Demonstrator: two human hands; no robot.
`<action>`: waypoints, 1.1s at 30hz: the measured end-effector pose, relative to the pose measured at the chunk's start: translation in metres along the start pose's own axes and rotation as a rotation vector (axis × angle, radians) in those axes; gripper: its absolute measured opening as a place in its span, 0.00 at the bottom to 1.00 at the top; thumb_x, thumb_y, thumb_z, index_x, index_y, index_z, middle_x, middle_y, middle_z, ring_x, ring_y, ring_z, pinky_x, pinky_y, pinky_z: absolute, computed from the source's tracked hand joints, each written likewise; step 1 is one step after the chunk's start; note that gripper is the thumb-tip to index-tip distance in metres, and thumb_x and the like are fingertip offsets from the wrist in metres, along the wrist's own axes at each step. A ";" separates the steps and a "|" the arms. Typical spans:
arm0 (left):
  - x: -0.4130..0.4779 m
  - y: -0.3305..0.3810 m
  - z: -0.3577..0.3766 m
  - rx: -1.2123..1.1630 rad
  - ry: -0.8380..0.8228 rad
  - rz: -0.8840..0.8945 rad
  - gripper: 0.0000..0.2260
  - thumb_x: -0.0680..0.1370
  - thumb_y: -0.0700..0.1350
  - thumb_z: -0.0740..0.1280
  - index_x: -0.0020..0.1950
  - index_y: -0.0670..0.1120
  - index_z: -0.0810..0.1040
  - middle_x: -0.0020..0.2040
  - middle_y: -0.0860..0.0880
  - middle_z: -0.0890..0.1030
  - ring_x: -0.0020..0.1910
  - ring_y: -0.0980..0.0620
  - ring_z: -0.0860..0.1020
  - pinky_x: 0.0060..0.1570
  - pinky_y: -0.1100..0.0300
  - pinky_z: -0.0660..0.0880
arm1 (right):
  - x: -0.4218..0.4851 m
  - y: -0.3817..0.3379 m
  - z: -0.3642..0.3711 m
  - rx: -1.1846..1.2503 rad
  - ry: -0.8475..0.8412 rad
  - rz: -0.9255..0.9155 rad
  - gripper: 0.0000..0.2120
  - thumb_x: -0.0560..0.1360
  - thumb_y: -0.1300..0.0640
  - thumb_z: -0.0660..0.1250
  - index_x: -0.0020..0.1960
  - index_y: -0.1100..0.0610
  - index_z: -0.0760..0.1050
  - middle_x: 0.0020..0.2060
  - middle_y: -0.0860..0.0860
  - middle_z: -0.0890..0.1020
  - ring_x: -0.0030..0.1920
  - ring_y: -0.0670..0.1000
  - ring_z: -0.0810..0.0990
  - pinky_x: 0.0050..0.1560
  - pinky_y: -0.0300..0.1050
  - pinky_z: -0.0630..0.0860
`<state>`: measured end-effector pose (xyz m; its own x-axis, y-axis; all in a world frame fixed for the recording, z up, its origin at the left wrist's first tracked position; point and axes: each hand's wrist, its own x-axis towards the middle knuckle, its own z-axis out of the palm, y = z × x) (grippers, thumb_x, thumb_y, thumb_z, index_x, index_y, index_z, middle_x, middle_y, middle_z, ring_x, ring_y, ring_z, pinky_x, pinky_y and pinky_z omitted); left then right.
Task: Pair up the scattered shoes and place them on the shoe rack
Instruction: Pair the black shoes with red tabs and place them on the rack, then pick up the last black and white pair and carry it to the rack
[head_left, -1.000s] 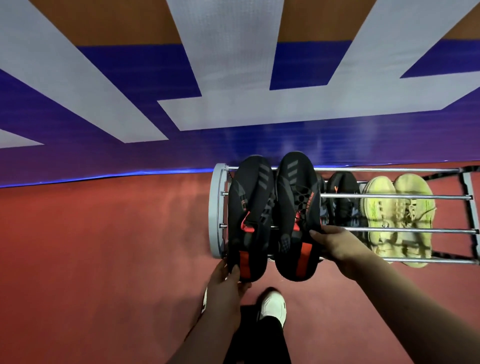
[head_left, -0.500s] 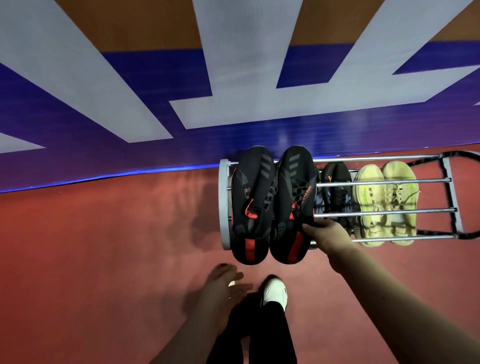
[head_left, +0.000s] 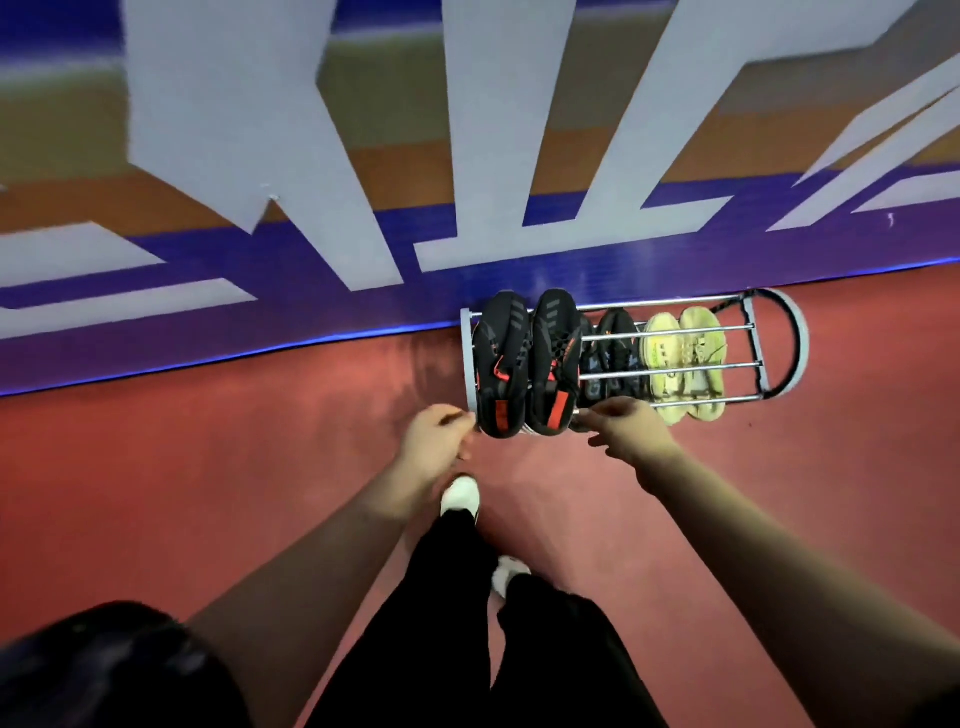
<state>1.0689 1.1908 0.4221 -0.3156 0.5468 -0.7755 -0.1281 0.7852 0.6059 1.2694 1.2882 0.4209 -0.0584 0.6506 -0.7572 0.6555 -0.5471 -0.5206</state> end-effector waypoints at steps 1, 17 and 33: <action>-0.014 0.007 -0.003 0.009 0.005 0.012 0.08 0.79 0.42 0.63 0.40 0.48 0.73 0.34 0.47 0.76 0.26 0.53 0.72 0.28 0.62 0.67 | -0.013 -0.001 -0.004 0.021 -0.012 -0.012 0.10 0.73 0.55 0.69 0.50 0.61 0.80 0.46 0.57 0.84 0.34 0.50 0.79 0.37 0.41 0.72; -0.236 0.007 -0.088 -0.399 0.261 0.261 0.07 0.78 0.42 0.65 0.39 0.46 0.74 0.31 0.47 0.76 0.19 0.57 0.71 0.27 0.64 0.64 | -0.189 -0.076 0.016 0.047 -0.372 -0.284 0.05 0.77 0.57 0.65 0.44 0.58 0.73 0.35 0.54 0.78 0.30 0.49 0.75 0.27 0.37 0.65; -0.410 -0.234 -0.421 -0.726 0.790 0.233 0.08 0.77 0.43 0.67 0.38 0.45 0.74 0.31 0.46 0.76 0.22 0.54 0.70 0.26 0.66 0.65 | -0.412 -0.137 0.432 -0.404 -0.804 -0.432 0.05 0.77 0.53 0.65 0.45 0.53 0.73 0.38 0.49 0.80 0.35 0.47 0.79 0.34 0.39 0.68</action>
<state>0.8322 0.6604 0.6725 -0.8842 0.1159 -0.4526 -0.4281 0.1866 0.8842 0.8783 0.8678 0.6336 -0.7468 0.1199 -0.6541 0.6559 -0.0298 -0.7543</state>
